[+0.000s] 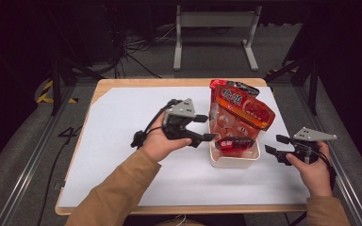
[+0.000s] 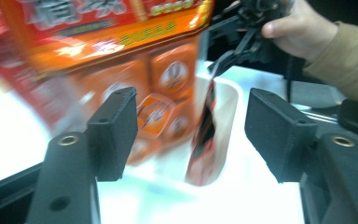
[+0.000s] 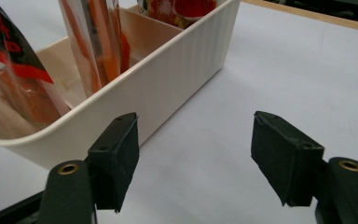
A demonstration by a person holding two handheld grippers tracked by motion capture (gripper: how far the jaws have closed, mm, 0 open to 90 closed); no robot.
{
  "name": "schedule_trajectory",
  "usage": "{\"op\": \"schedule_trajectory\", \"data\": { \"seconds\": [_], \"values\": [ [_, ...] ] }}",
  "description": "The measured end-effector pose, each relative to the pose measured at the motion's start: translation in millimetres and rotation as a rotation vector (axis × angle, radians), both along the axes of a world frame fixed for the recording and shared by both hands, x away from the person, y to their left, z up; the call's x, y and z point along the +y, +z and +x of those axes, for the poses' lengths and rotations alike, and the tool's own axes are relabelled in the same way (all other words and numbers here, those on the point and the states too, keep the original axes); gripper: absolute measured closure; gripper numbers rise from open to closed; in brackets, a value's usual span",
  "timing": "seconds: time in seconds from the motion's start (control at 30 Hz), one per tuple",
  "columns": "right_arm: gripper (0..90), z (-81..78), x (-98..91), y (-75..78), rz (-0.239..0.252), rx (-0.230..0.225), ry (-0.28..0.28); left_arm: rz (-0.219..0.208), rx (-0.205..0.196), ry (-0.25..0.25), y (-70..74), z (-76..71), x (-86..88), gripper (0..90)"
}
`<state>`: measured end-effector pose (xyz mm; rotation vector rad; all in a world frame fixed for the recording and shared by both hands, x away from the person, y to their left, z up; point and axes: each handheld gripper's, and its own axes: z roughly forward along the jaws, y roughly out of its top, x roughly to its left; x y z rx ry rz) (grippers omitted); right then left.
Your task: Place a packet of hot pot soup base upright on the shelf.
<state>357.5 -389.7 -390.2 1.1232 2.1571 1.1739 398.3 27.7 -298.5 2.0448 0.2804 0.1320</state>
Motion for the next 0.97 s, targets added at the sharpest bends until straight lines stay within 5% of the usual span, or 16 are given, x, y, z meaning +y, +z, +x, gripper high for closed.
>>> {"op": "schedule_trajectory", "data": {
  "seconds": [0.3, 0.33, 0.5, 0.73, 0.8, 0.97],
  "values": [
    [29.8, 7.1, 8.6, -2.8, -0.007, 0.003, 0.007, -0.012, -0.021, 0.236, -11.4, -27.4, 101.6, 26.6],
    [29.8, 7.1, 8.6, -2.8, -0.007, 0.003, 0.007, -0.012, -0.021, 0.236, -11.4, -27.4, 101.6, 25.5],
    [28.6, 6.4, 7.8, -4.7, -0.003, 0.003, -0.003, -0.022, 0.005, 0.335, -33.4, -36.5, 147.7, 22.7],
    [27.6, 5.9, 6.9, -5.6, 0.003, -0.001, -0.014, -0.043, 0.029, 0.417, -61.9, -38.8, 178.7, 18.4],
    [27.3, 5.7, 6.8, -5.6, 0.005, -0.001, -0.016, -0.083, 0.038, 0.448, -69.4, -40.7, 185.3, 18.0],
    [26.8, 6.1, 6.9, -6.5, -0.002, -0.004, -0.018, -0.113, 0.044, 0.474, -72.4, -39.9, 194.5, 16.5]
  ]
}}
